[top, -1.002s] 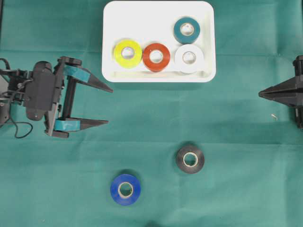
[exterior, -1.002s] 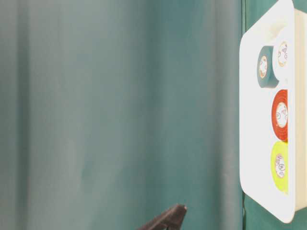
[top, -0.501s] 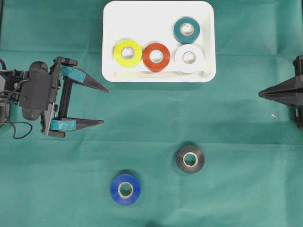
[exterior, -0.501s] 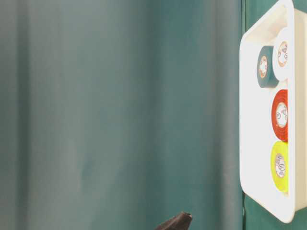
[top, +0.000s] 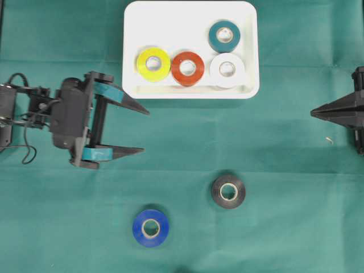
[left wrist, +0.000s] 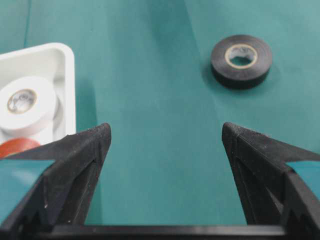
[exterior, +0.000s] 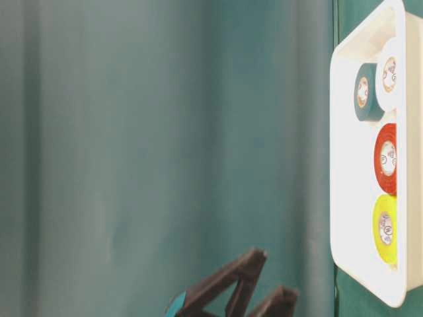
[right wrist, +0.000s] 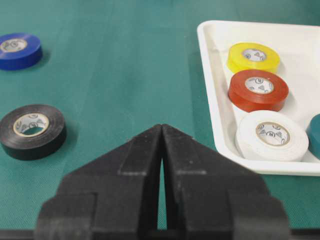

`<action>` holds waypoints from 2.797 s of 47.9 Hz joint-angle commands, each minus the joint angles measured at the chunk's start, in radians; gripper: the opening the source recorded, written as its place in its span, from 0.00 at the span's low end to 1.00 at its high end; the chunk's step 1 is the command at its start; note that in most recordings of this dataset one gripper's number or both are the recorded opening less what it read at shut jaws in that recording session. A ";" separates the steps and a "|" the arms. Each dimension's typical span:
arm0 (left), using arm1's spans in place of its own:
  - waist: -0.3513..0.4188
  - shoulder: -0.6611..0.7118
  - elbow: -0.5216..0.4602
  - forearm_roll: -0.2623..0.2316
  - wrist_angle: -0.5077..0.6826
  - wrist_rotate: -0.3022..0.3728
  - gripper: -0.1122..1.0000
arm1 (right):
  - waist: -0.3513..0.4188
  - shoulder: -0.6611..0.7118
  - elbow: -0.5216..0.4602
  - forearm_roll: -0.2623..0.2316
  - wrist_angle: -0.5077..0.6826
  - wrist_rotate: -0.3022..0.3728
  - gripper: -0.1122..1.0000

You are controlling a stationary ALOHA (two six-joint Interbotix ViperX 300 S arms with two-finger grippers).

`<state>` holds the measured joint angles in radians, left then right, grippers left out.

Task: Put the tape into the white case with the left arm.
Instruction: 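Withdraw the left gripper to the left edge, then move the left gripper over the black tape roll, then grasp the black roll through its hole and lift it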

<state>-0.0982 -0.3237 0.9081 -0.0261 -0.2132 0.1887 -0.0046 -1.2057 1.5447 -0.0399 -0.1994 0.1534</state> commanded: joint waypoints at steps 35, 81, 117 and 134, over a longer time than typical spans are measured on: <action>-0.086 0.345 -0.336 -0.003 0.006 0.000 0.91 | -0.002 0.006 -0.020 0.000 -0.005 0.000 0.02; -0.092 0.638 -0.661 -0.003 0.202 -0.198 0.91 | -0.002 0.006 -0.017 0.000 -0.005 0.000 0.02; -0.074 0.770 -0.712 -0.003 0.204 -0.209 0.91 | -0.002 0.006 -0.017 0.000 -0.005 0.000 0.02; -0.055 0.816 -0.742 -0.003 0.204 -0.209 0.91 | -0.002 0.006 -0.017 0.000 -0.005 0.000 0.02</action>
<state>-0.1611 0.5031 0.1933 -0.0276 -0.0061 -0.0215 -0.0046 -1.2057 1.5447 -0.0383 -0.1994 0.1519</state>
